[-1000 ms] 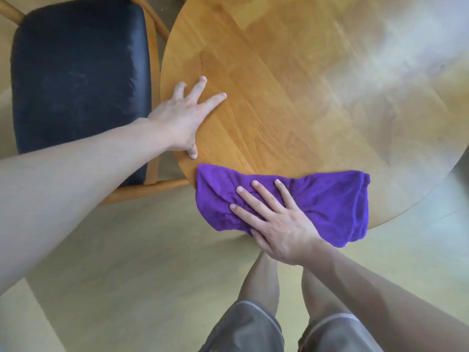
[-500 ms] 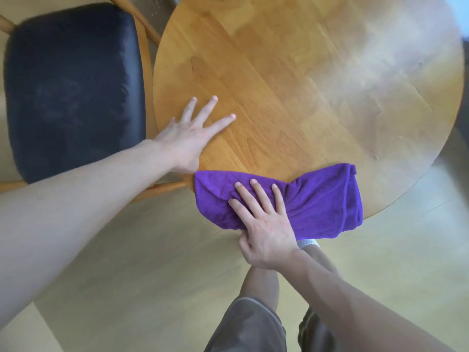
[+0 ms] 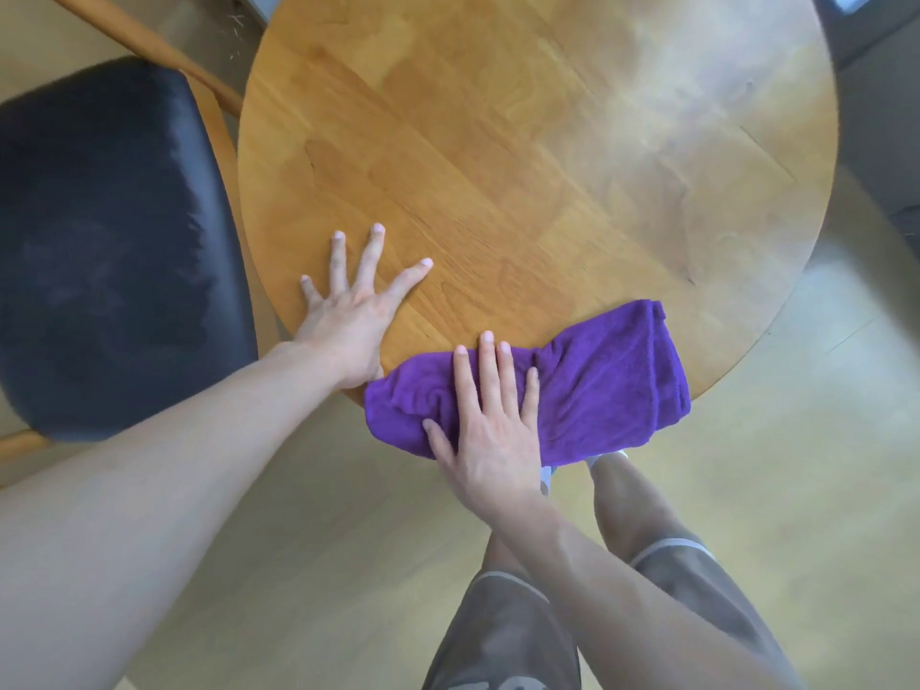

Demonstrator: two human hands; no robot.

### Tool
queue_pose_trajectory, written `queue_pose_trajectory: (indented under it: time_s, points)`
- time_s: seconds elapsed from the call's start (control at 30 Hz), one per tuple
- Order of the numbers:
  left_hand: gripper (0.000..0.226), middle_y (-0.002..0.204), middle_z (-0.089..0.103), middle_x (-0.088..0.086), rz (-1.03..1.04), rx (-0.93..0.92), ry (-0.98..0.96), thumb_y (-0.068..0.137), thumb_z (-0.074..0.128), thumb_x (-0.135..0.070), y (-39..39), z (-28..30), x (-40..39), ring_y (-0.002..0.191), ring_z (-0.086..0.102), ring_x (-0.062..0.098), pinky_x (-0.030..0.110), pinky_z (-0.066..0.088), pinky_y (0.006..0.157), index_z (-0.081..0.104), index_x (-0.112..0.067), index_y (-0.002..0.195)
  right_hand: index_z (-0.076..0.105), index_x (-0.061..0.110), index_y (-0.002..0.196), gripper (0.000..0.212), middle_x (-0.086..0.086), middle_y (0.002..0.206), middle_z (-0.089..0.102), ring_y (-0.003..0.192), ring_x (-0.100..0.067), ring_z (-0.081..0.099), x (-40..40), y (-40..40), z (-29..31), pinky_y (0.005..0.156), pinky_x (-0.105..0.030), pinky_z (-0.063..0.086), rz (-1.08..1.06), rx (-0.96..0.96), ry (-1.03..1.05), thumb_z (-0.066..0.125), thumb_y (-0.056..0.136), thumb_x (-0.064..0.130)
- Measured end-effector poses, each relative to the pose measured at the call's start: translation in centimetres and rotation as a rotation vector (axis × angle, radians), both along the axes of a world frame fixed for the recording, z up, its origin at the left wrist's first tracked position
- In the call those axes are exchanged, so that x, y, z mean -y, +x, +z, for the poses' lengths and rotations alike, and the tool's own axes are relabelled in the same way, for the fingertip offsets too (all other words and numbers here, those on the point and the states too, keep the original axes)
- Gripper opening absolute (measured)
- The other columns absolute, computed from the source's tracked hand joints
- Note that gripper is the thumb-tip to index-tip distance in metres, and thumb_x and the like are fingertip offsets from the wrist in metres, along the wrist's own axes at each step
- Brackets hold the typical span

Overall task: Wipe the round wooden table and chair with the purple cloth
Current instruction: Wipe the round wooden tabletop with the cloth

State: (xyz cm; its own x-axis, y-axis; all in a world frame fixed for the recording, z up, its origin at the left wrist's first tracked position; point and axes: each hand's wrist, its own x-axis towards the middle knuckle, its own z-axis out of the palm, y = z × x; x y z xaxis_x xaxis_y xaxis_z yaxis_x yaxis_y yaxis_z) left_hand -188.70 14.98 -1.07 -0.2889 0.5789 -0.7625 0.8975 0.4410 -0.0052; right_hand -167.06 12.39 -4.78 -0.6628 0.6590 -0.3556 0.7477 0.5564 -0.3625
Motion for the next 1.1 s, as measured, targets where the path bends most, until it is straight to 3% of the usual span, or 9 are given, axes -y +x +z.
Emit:
queue_pose_trajectory:
  time_s: [0.13, 0.27, 0.37, 0.57, 0.63, 0.77, 0.93, 1.0, 1.1]
  points:
    - [0.156, 0.159, -0.043, 0.000, 0.003, -0.002, -0.019, 0.049, 0.103, -0.025, 0.0, 0.2, 0.2, 0.150, -0.029, 0.044, 0.079, 0.015, 0.113, -0.008, -0.053, 0.155, 0.034, 0.012, 0.159, 0.077, -0.010, 0.169, 0.021, 0.157, -0.026, 0.020, -5.2, 3.8, -1.5, 0.125, -0.052, 0.015, 0.412, -0.082, 0.073, 0.050, 0.100, 0.057]
    - [0.157, 0.158, -0.044, 0.000, 0.015, -0.002, -0.016, 0.049, 0.103, -0.023, 0.0, 0.4, 0.0, 0.149, -0.031, 0.044, 0.079, 0.014, 0.114, -0.009, -0.053, 0.155, 0.035, 0.014, 0.159, 0.076, -0.008, 0.169, 0.023, 0.157, -0.025, 0.019, -11.9, 5.1, -2.5, 0.128, -0.047, 0.006, 0.691, -0.171, 0.102, 0.051, 0.097, 0.057]
    - [0.156, 0.158, -0.044, -0.001, 0.029, 0.011, -0.019, 0.050, 0.102, -0.021, 0.1, 0.4, 0.0, 0.149, -0.033, 0.044, 0.079, 0.011, 0.114, -0.008, -0.053, 0.155, 0.038, 0.015, 0.158, 0.078, -0.008, 0.169, 0.025, 0.157, -0.026, 0.020, -15.2, 4.0, -2.8, 0.128, -0.047, 0.007, 0.599, -0.201, 0.146, 0.054, 0.093, 0.055]
    - [0.157, 0.158, -0.044, -0.001, 0.039, 0.017, -0.010, 0.046, 0.103, -0.018, 0.1, 0.1, 0.1, 0.148, -0.034, 0.044, 0.081, 0.009, 0.113, -0.005, -0.053, 0.155, 0.035, 0.021, 0.159, 0.080, -0.009, 0.171, 0.016, 0.159, -0.026, 0.010, -10.0, -0.9, -1.0, 0.127, -0.054, -0.002, -0.115, -0.053, 0.190, 0.051, 0.083, 0.040]
    - [0.156, 0.158, -0.043, -0.001, 0.041, 0.014, -0.011, 0.046, 0.103, -0.016, 0.1, 0.1, 0.0, 0.148, -0.034, 0.044, 0.080, 0.009, 0.113, -0.004, -0.053, 0.155, 0.031, 0.018, 0.160, 0.081, -0.012, 0.171, 0.013, 0.159, -0.028, 0.006, -6.7, -2.5, -0.3, 0.126, -0.058, -0.002, -0.250, -0.031, 0.137, 0.048, 0.083, 0.034]
    - [0.145, 0.159, -0.042, -0.002, 0.044, 0.023, 0.014, 0.060, 0.095, -0.004, 0.0, 0.0, 0.0, 0.149, -0.033, 0.043, 0.081, 0.010, 0.113, -0.004, -0.054, 0.153, 0.027, 0.013, 0.161, 0.081, -0.014, 0.171, 0.011, 0.159, -0.030, 0.003, -2.4, -1.8, -0.1, 0.124, -0.062, -0.001, 0.084, -0.031, 0.081, 0.049, 0.088, 0.041]
    - [0.154, 0.157, -0.046, -0.003, 0.049, 0.022, -0.023, 0.051, 0.102, -0.016, 0.1, 0.2, -0.1, 0.148, -0.036, 0.041, 0.079, 0.006, 0.114, -0.006, -0.054, 0.154, 0.036, 0.016, 0.159, 0.079, -0.009, 0.170, 0.021, 0.157, -0.026, 0.017, -9.0, 2.8, -1.2, 0.127, -0.052, 0.003, 0.618, -0.159, 0.062, 0.052, 0.084, 0.037]
    - [0.156, 0.156, -0.047, -0.003, 0.056, 0.029, -0.032, 0.049, 0.102, -0.017, 0.1, 0.2, -0.3, 0.147, -0.037, 0.041, 0.079, 0.006, 0.114, -0.007, -0.055, 0.154, 0.038, 0.018, 0.158, 0.081, -0.008, 0.169, 0.022, 0.158, -0.025, 0.017, -12.2, 3.8, -0.9, 0.128, -0.051, 0.003, 0.647, -0.145, 0.070, 0.052, 0.080, 0.035]
    - [0.158, 0.156, -0.047, -0.003, 0.070, 0.033, -0.029, 0.047, 0.103, -0.016, 0.1, 0.1, -0.2, 0.147, -0.037, 0.041, 0.080, 0.005, 0.114, -0.007, -0.056, 0.153, 0.038, 0.016, 0.157, 0.088, -0.008, 0.171, 0.018, 0.159, -0.027, 0.011, -14.2, 3.5, 0.4, 0.127, -0.050, -0.001, 0.357, -0.223, 0.089, 0.056, 0.072, 0.029]
